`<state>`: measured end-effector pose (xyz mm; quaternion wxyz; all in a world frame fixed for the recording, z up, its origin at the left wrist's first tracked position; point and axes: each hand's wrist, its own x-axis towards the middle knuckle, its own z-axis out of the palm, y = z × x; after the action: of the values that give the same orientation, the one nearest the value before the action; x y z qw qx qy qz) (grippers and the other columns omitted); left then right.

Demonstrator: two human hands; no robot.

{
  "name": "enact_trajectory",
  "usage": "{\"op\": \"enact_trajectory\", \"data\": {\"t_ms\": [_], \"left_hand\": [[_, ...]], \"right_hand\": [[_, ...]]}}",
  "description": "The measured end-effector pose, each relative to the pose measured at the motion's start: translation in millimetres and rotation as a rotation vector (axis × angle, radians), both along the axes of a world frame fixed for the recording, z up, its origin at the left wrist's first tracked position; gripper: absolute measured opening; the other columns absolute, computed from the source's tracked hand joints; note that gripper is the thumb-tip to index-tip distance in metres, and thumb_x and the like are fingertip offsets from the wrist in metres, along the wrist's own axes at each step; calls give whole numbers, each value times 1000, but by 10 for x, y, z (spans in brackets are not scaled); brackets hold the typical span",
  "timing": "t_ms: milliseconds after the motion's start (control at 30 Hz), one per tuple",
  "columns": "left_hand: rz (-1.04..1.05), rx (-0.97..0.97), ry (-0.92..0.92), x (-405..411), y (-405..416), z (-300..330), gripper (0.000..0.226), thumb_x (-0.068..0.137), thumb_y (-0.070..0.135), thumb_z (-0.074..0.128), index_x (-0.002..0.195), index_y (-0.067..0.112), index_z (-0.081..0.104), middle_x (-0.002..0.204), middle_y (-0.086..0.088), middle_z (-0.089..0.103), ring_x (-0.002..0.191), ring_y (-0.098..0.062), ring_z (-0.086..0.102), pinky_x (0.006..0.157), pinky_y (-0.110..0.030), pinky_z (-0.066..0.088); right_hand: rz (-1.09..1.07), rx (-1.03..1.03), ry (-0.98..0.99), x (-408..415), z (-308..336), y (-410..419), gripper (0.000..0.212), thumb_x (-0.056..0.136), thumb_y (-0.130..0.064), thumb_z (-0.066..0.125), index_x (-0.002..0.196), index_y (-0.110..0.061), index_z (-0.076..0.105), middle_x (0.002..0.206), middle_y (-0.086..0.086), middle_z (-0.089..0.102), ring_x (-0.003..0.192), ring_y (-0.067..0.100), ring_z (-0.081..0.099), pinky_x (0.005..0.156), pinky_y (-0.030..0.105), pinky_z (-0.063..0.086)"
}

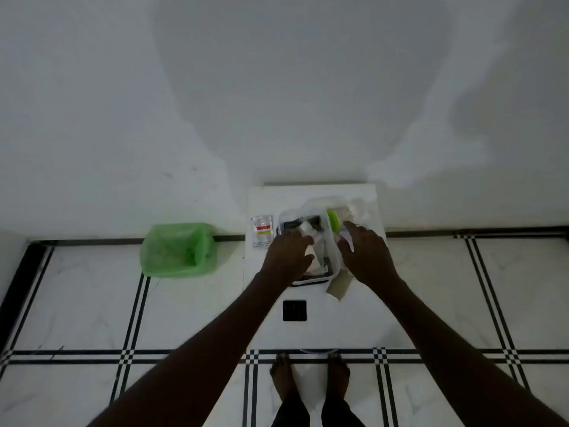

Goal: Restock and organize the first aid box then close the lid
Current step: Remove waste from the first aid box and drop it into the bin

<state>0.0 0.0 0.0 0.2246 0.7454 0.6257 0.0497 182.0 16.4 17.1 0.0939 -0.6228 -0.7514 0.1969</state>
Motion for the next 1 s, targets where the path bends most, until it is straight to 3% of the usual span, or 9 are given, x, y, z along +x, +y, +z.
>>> {"op": "enact_trajectory", "data": {"t_ms": [133, 300, 433, 533, 633, 767, 867, 1000], "left_hand": [[-196, -3, 46, 189, 103, -129, 36, 87, 7, 67, 121, 18, 69, 125, -14, 59, 120, -30, 53, 97, -41, 48], [-366, 54, 232, 278, 244, -283, 37, 87, 19, 69, 124, 16, 65, 135, -17, 53, 127, -32, 48, 101, -44, 45], [-394, 95, 332, 258, 351, -277, 32, 90, 22, 67, 121, 17, 66, 141, -13, 50, 136, -30, 42, 110, -44, 40], [-299, 185, 225, 194, 428, -137, 16, 86, 20, 70, 102, 19, 72, 123, -9, 60, 118, -29, 50, 95, -41, 46], [-192, 262, 62, 174, 517, 82, 8, 81, 18, 74, 88, 23, 75, 111, -1, 68, 107, -25, 53, 82, -32, 36], [-35, 144, -172, 305, 600, 212, 8, 86, 23, 72, 92, 19, 75, 95, 1, 77, 90, -21, 67, 77, -29, 43], [89, 77, -224, 425, 656, 102, 13, 86, 27, 73, 94, 17, 74, 88, -1, 78, 78, -18, 70, 73, -29, 53], [244, 0, -281, 476, 697, -108, 12, 84, 30, 74, 90, 20, 74, 80, 0, 77, 70, -17, 72, 76, -42, 61]], "right_hand": [[-64, -65, 19, 116, -215, -9, 48, 97, -33, 47, 135, -4, 53, 123, 22, 66, 110, 37, 63, 93, 45, 50], [-80, -93, -18, 245, -438, -5, 40, 94, -15, 53, 133, -6, 54, 120, 21, 67, 109, 37, 63, 91, 46, 52], [-133, -115, -65, 334, -540, 2, 35, 91, -14, 54, 125, -6, 58, 108, 19, 69, 99, 38, 65, 82, 43, 52], [-228, -153, -78, 398, -616, 22, 31, 89, -18, 57, 117, -6, 59, 104, 18, 69, 97, 39, 64, 81, 42, 50], [-384, -177, -87, 441, -685, 48, 29, 84, -22, 60, 105, -3, 57, 97, 19, 68, 93, 39, 65, 80, 42, 49], [-561, -223, -167, 466, -861, 85, 43, 82, -33, 63, 109, -1, 53, 103, 19, 67, 99, 38, 62, 85, 43, 45], [-655, -263, -175, 486, -1021, 149, 50, 82, -36, 64, 113, 0, 52, 109, 20, 67, 103, 37, 60, 90, 44, 42], [-716, -250, -131, 517, -1173, 235, 38, 79, -28, 67, 103, 0, 59, 102, 21, 68, 97, 37, 62, 86, 40, 43]]}}
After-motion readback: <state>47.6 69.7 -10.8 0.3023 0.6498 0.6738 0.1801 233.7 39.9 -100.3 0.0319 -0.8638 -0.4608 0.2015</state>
